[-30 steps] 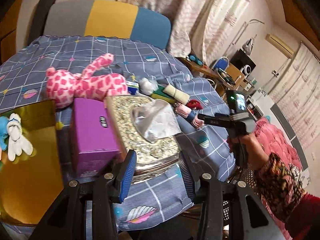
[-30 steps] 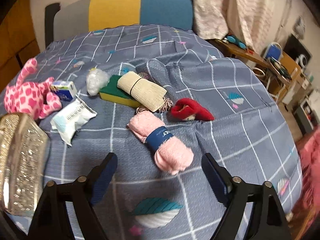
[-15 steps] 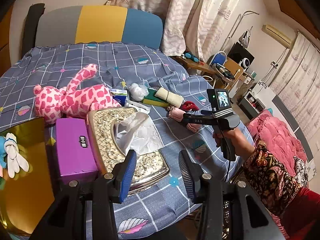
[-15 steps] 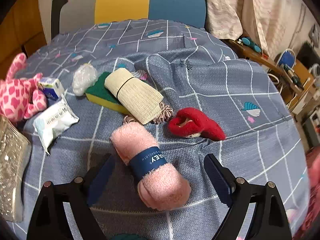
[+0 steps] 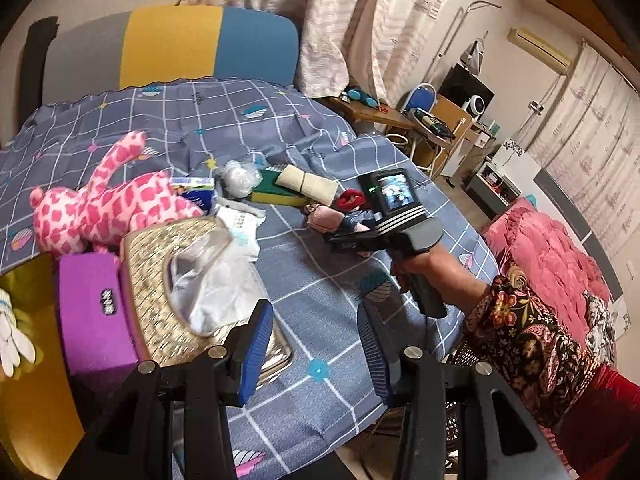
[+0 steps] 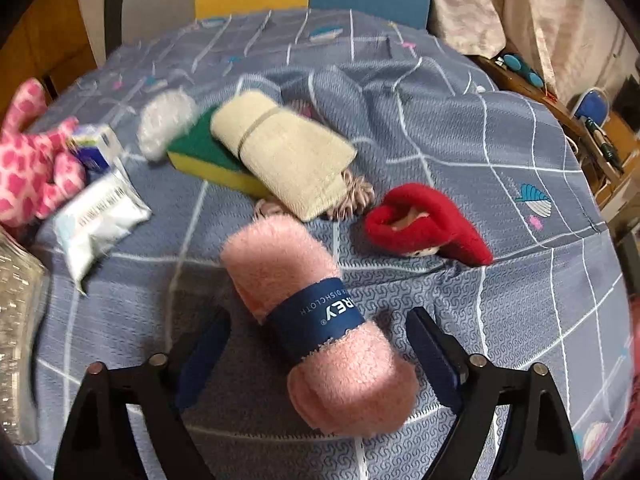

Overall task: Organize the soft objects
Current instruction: 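Close the right gripper on the pink towel roll with navy band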

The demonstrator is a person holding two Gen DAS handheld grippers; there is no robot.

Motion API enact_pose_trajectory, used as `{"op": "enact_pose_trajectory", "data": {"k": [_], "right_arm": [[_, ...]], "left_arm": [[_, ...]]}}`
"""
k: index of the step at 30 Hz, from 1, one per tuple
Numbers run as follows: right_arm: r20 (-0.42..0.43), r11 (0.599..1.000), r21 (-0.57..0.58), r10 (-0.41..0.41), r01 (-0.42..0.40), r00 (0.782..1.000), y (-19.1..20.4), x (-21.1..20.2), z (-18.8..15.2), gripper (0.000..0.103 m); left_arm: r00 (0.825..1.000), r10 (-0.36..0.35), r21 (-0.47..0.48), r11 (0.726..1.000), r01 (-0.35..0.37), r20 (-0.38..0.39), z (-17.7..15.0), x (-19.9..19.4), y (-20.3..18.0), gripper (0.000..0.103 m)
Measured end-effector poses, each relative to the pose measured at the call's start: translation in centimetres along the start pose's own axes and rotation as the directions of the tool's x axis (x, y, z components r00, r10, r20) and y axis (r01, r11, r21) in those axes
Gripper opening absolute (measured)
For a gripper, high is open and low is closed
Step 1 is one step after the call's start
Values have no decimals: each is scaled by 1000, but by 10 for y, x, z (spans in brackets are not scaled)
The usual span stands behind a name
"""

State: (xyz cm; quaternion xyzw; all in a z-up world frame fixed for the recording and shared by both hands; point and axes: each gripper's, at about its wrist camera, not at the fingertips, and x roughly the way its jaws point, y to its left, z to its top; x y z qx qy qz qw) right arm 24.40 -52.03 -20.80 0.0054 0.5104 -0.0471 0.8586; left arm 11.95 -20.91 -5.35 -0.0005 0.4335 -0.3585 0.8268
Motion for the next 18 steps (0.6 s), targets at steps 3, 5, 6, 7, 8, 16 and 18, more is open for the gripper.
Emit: {"op": "enact_pose_trajectory", "data": {"k": [3, 5, 6, 7, 8, 16, 18], "right_arm": [[-47, 1000, -29, -4, 3, 999, 6, 11, -2, 52], [-29, 999, -35, 9, -10, 1000, 6, 6, -5, 47], [-32, 999, -31, 10, -11, 999, 4, 2, -7, 46], [-30, 1000, -24, 15, -16, 999, 3, -1, -8, 44], [-28, 999, -7, 31, -32, 999, -1, -6, -10, 44], [33, 961, 171, 217, -219, 976, -31, -31, -34, 42], [48, 934, 222, 277, -280, 960, -40, -31, -35, 41]], "left_arm": [[1000, 20, 16, 1000, -20, -14, 13, 9, -7, 44], [999, 44, 25, 999, -43, -17, 22, 17, -10, 44], [998, 58, 27, 998, -57, -26, 27, 22, -12, 44], [997, 64, 26, 998, -63, -35, 31, 27, -12, 44], [997, 66, 25, 998, -65, -48, 36, 33, -12, 44], [962, 199, 74, 979, -189, -187, 93, 102, -12, 57], [948, 208, 76, 978, -195, -242, 103, 121, -7, 59]]}}
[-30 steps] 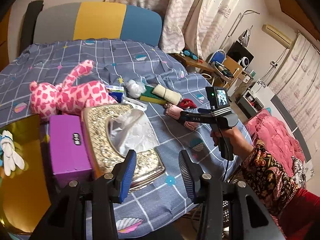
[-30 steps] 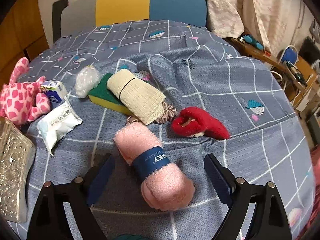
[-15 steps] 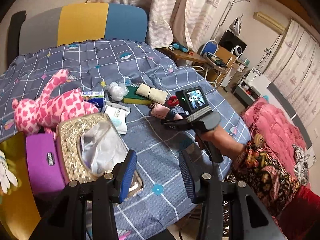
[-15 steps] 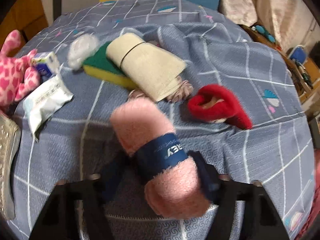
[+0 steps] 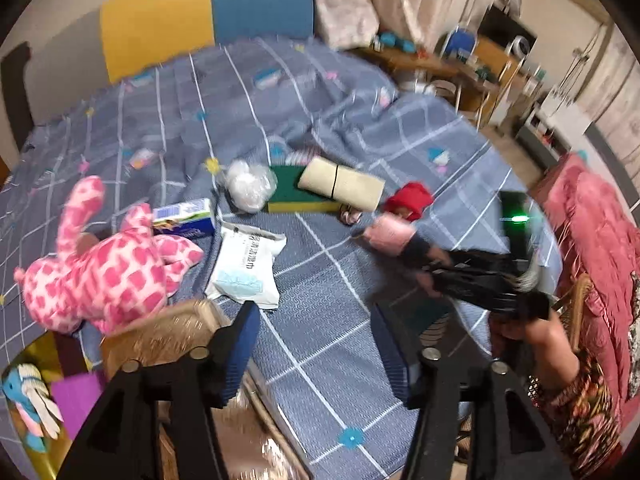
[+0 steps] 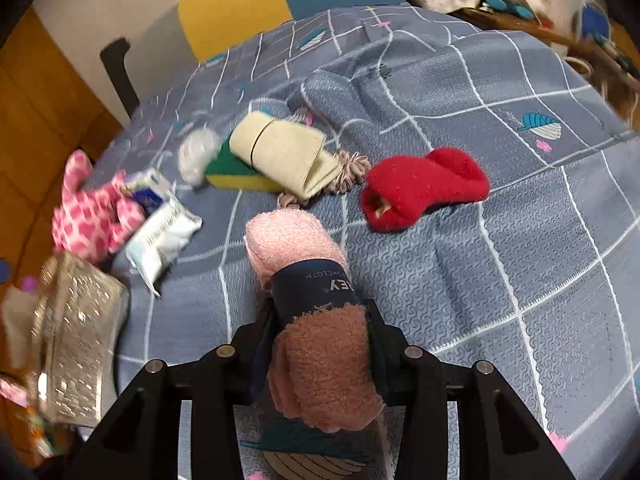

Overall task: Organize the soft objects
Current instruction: 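Close the right gripper on the pink towel roll with navy band, then grasp the white wipes packet with the left gripper while the right gripper holds the towel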

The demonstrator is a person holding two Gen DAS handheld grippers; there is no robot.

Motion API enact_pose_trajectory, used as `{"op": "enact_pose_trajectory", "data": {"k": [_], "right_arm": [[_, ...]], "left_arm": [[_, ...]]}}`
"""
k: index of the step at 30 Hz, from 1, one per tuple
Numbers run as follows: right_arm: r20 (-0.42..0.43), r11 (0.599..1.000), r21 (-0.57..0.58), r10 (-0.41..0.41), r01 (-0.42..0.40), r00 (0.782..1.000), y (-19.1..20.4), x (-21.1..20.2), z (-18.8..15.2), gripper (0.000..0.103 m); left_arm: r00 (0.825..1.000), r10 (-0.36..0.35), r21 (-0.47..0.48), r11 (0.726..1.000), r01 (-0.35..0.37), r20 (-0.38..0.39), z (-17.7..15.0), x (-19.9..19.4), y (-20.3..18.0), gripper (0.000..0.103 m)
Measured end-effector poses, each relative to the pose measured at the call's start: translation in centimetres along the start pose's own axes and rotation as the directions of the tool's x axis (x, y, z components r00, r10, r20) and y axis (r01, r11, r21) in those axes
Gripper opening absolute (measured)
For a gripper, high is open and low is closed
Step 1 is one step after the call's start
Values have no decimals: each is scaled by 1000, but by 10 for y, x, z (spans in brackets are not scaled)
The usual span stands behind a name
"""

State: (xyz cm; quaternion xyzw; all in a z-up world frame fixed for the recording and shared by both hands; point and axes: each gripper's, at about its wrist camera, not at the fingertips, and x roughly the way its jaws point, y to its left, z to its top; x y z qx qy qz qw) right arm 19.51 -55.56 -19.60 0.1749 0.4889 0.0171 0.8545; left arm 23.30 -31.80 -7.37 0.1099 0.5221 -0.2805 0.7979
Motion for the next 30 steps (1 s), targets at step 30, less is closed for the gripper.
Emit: {"op": "enact_pose_trajectory", "data": {"k": [30], "right_arm": [[127, 977, 126, 158, -173, 979, -9, -27, 11, 41]], "left_arm": [[882, 265, -2, 958, -288, -390, 63, 171, 48, 70]]}}
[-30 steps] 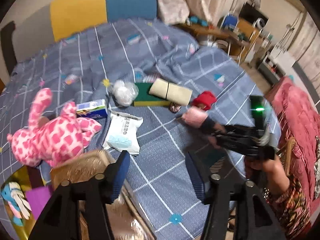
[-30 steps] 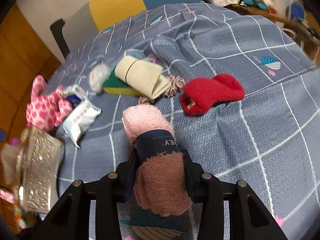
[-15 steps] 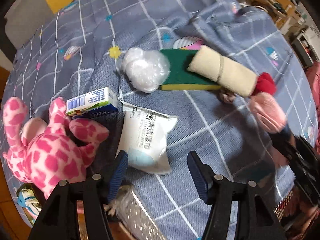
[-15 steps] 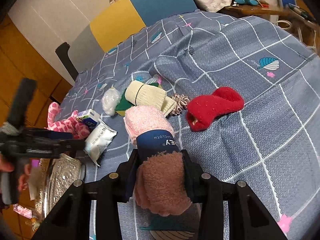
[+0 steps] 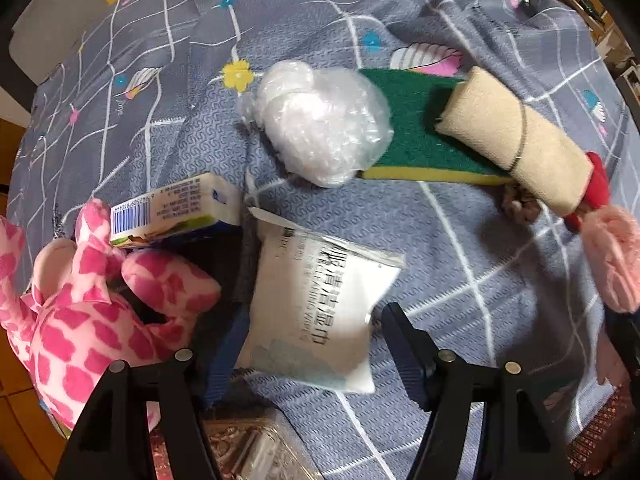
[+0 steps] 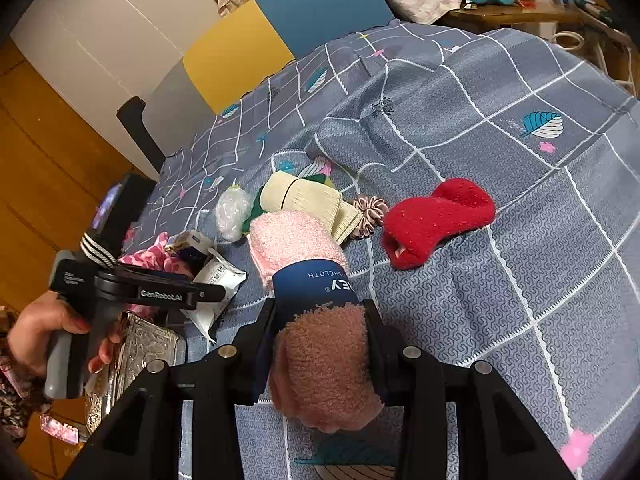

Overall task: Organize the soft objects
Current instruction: 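Grasp the white wipes packet with the left gripper while the right gripper holds the towel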

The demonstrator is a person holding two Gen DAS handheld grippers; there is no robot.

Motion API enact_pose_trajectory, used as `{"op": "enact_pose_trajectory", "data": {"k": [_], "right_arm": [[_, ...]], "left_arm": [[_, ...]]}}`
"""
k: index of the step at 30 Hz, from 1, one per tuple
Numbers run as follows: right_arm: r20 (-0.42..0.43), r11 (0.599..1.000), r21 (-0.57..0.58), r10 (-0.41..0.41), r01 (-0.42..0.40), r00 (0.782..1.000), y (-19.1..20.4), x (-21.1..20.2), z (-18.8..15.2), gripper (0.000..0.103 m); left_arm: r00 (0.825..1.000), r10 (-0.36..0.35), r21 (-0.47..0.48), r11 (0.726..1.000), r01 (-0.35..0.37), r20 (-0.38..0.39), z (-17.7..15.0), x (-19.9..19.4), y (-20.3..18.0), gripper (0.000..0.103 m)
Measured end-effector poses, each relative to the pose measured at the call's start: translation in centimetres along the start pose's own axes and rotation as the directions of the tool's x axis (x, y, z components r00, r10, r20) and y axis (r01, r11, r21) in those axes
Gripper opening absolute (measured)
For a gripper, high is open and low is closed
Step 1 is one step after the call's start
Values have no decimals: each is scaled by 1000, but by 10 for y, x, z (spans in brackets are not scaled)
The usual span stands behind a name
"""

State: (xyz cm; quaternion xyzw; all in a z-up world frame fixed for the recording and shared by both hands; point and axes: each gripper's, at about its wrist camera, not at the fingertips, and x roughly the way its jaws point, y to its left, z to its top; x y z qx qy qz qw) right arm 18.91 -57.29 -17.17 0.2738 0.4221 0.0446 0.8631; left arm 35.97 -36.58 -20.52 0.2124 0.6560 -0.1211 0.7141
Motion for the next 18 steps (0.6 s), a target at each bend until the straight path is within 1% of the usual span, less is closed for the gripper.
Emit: {"op": "enact_pose_trajectory", "data": {"k": [3, 6, 7, 11, 14, 18], "right_arm": [[3, 1000, 7, 8, -8, 1000, 0, -1, 0, 41], [3, 1000, 4, 9, -9, 1000, 1, -1, 0, 41], [2, 1000, 3, 8, -8, 1000, 1, -1, 0, 41], [5, 1000, 7, 10, -10, 1000, 1, -1, 0, 41], [12, 1000, 8, 7, -7, 1000, 0, -3, 1, 41], [14, 1000, 19, 2, -2, 1000, -2, -4, 1, 41]], "left_arm": [[1000, 9, 6, 1000, -9, -10, 2, 7, -1, 70], [1000, -3, -13, 1000, 2, -26, 0, 13, -1, 70], [999, -10, -25, 1000, 9, -31, 0, 14, -1, 68], [999, -32, -28, 999, 32, -4, -3, 12, 0, 62], [999, -50, -30, 998, 51, 14, -11, 7, -6, 61], [994, -109, -42, 993, 110, 32, -25, -3, -16, 60]]}}
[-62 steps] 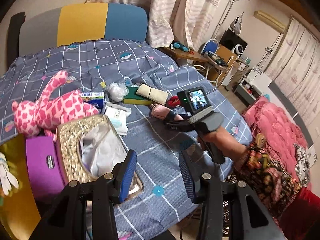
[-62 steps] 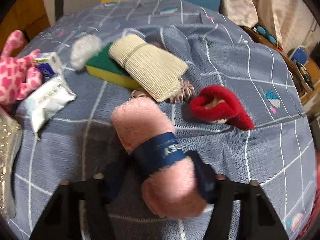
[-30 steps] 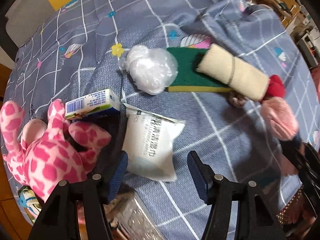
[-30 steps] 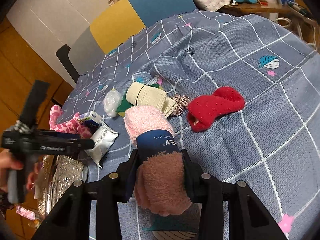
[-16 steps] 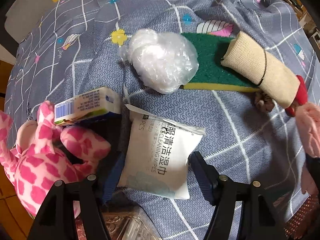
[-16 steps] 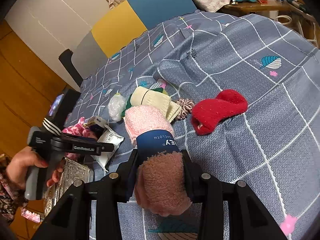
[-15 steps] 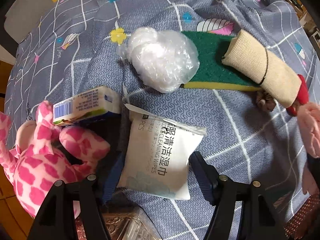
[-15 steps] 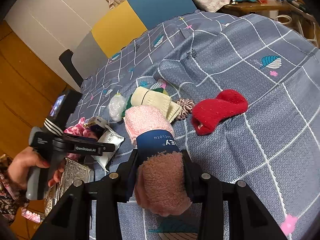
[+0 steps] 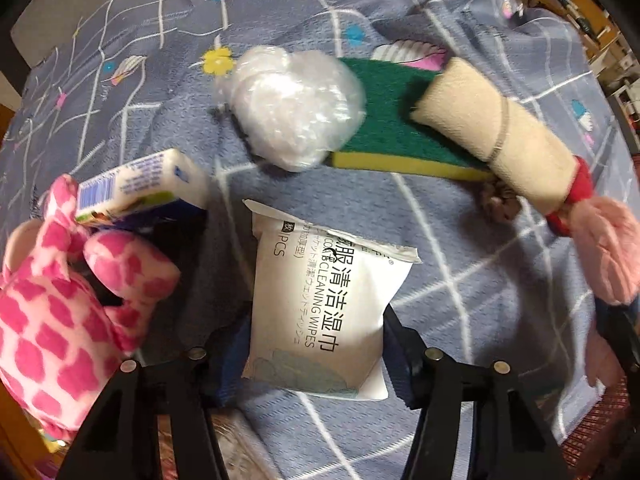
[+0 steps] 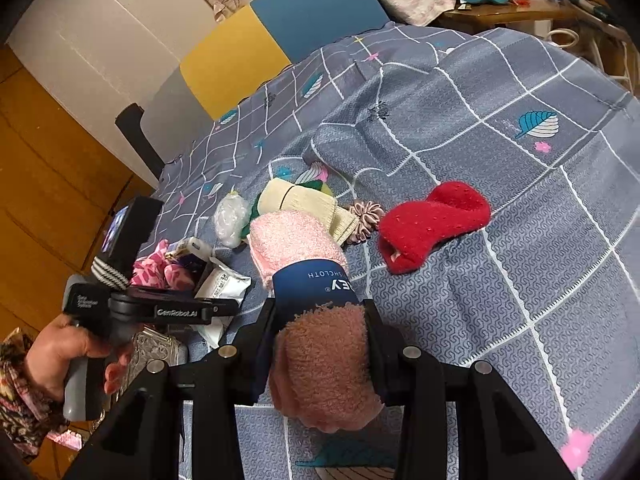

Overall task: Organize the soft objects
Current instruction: 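Grasp the white wipes packet with the left gripper while the right gripper holds the towel, then release the wipes packet into the tray while the right gripper carries the towel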

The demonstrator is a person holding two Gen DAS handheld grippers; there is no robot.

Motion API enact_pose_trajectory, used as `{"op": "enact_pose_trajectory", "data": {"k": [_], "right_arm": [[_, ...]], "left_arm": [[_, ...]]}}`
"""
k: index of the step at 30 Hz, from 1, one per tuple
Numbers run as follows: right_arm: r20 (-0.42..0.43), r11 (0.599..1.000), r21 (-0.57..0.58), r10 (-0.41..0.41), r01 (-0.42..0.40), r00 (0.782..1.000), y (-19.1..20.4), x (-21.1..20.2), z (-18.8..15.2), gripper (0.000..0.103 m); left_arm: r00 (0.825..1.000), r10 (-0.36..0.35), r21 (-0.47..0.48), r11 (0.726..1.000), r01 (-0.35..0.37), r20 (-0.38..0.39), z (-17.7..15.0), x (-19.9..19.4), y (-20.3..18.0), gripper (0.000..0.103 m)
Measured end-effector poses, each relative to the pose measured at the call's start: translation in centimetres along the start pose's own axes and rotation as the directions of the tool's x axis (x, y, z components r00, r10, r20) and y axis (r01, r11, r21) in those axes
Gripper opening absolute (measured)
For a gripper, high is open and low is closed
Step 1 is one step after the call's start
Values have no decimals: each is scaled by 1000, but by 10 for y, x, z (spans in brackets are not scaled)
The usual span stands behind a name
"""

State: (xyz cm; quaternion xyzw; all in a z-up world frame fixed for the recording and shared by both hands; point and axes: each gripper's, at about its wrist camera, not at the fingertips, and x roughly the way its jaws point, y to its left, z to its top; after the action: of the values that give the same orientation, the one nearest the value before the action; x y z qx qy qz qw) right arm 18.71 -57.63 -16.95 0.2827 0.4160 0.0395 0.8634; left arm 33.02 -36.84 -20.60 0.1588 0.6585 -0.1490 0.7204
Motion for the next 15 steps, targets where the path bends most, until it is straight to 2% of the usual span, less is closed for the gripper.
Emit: {"op": "enact_pose_trajectory", "data": {"k": [8, 15], "right_arm": [[-6, 1000, 6, -16, 16, 1000, -3, 1, -1, 41], [-6, 999, 5, -45, 45, 999, -5, 3, -2, 41]], "left_arm": [[993, -95, 66, 994, 90, 66, -30, -40, -28, 60], [971, -212, 111, 974, 200, 112, -72, -78, -38, 60]]}}
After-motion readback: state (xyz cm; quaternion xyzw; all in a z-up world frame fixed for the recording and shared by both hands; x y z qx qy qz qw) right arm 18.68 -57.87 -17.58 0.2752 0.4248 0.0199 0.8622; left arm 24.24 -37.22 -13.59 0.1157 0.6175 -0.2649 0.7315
